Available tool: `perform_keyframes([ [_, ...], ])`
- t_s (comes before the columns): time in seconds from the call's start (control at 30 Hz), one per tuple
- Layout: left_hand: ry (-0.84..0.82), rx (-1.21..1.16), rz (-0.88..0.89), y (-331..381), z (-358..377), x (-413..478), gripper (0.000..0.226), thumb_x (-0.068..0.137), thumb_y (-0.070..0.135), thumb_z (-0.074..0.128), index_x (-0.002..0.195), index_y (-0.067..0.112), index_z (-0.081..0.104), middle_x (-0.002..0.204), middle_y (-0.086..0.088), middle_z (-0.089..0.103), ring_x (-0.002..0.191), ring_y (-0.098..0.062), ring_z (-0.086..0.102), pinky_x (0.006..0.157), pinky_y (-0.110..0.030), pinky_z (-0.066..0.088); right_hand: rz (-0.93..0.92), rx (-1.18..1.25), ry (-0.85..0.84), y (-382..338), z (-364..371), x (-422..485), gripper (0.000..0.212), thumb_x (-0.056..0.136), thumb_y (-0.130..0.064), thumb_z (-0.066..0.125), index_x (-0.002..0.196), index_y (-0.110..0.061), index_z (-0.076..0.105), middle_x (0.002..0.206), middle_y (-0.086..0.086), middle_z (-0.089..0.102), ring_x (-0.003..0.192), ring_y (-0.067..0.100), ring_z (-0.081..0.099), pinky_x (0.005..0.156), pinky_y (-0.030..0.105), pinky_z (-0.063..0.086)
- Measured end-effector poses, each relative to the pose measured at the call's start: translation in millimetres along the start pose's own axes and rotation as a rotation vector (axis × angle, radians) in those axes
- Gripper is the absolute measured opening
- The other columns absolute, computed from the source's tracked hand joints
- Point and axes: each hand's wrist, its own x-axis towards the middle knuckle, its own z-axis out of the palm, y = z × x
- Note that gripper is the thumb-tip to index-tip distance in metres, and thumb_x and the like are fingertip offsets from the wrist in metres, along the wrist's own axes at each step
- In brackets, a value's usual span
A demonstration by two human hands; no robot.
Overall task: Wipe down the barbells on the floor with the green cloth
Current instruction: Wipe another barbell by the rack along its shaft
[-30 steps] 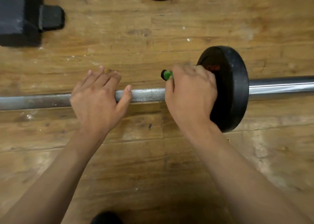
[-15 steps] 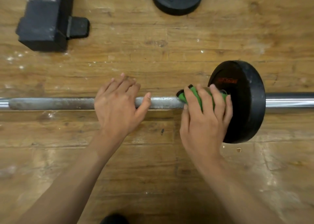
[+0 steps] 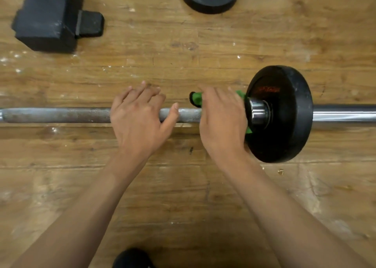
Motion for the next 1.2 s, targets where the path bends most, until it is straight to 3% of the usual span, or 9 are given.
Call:
perform_keyframes([
  [0.07, -0.022, -0.009, 0.023, -1, -3, 0, 0.051, 0.105, 0.050, 0.045, 0.104, 0.014, 0.080, 0.116, -0.003, 0.078, 0.127, -0.026, 0.065, 0.106, -0.045, 0.043, 0.086, -0.006, -0.078, -13, -3, 9, 0.023, 0.097, -0.014, 0.050, 0.115, -0.017, 0.064, 0.102, 0.004, 0.069, 0.097, 0.030, 0.065, 0.077, 0.037, 0.038],
  [0.23, -0.010, -0.024, 0.022, 0, -6, -9, 0.053, 0.105, 0.052, 0.045, 0.103, 0.012, 0.080, 0.114, -0.004, 0.078, 0.127, -0.028, 0.066, 0.104, -0.047, 0.047, 0.024, 0.063, -0.001, -8, -3, -46, 0.044, 0.102, -0.020, 0.036, 0.139, -0.015, 0.060, 0.139, 0.009, 0.060, 0.137, 0.032, 0.048, 0.117, 0.051, 0.035],
  [0.37, -0.020, 0.008, 0.025, 1, -8, -13, 0.055, 0.105, 0.054, 0.042, 0.105, 0.014, 0.079, 0.115, -0.004, 0.078, 0.127, -0.028, 0.065, 0.112, -0.049, 0.041, 0.140, 0.126, 0.033, -10, -3, -22, 0.049, 0.111, -0.039, 0.027, 0.115, -0.016, 0.070, 0.105, 0.008, 0.069, 0.105, 0.033, 0.060, 0.099, 0.050, 0.042],
  [0.5, -0.078, 0.054, 0.007, 3, -16, -16, 0.058, 0.104, 0.056, 0.039, 0.103, 0.015, 0.080, 0.110, -0.003, 0.078, 0.129, -0.029, 0.064, 0.122, -0.053, 0.026, 0.004, 0.149, 0.049, -9, -12, -72, 0.051, 0.111, -0.036, 0.026, 0.141, -0.015, 0.062, 0.143, 0.007, 0.058, 0.136, 0.031, 0.047, 0.116, 0.047, 0.033],
  [0.67, -0.142, 0.019, 0.013, 4, -22, -21, 0.057, 0.107, 0.053, 0.037, 0.110, 0.013, 0.077, 0.118, -0.006, 0.076, 0.133, -0.031, 0.061, 0.124, -0.056, 0.021, 0.122, 0.214, 0.024, 0, -18, -16, 0.043, 0.105, -0.031, 0.037, 0.100, -0.007, 0.073, 0.103, 0.013, 0.067, 0.095, 0.035, 0.062, 0.086, 0.048, 0.047],
  [0.83, -0.207, -0.008, -0.090, -20, -38, -22, 0.055, 0.107, 0.050, 0.036, 0.115, 0.010, 0.074, 0.131, -0.012, 0.070, 0.141, -0.038, 0.049, 0.125, -0.065, 0.008, 0.110, 0.037, 0.017, -12, -7, -48, 0.043, 0.108, -0.037, 0.033, 0.132, -0.024, 0.066, 0.131, 0.003, 0.066, 0.115, 0.027, 0.056, 0.102, 0.045, 0.035],
  [0.93, -0.181, 0.090, -0.072, -26, -35, -24, 0.062, 0.110, 0.051, 0.027, 0.112, 0.011, 0.075, 0.117, -0.009, 0.076, 0.135, -0.036, 0.056, 0.124, -0.064, 0.013, 0.139, 0.041, 0.047, -17, -6, -31, 0.038, 0.106, -0.037, 0.042, 0.100, -0.021, 0.075, 0.095, 0.001, 0.070, 0.088, 0.028, 0.060, 0.089, 0.044, 0.038],
  [1.03, -0.164, 0.088, -0.041, -25, -30, -19, 0.061, 0.110, 0.053, 0.029, 0.112, 0.013, 0.075, 0.115, -0.004, 0.077, 0.133, -0.031, 0.059, 0.124, -0.061, 0.015, 0.204, -0.066, -0.146, -19, -5, -2, 0.040, 0.105, -0.037, 0.040, 0.077, -0.023, 0.065, 0.063, -0.004, 0.044, 0.070, 0.027, 0.047, 0.078, 0.039, 0.029],
  [1.2, -0.129, 0.089, -0.056, -27, -28, -17, 0.062, 0.109, 0.051, 0.028, 0.109, 0.013, 0.077, 0.110, -0.005, 0.078, 0.132, -0.032, 0.061, 0.126, -0.059, 0.014, -0.041, 0.076, 0.020, -42, 2, -47, 0.028, 0.103, -0.027, 0.047, 0.117, -0.019, 0.070, 0.122, 0.008, 0.065, 0.121, 0.032, 0.055, 0.116, 0.046, 0.030],
])
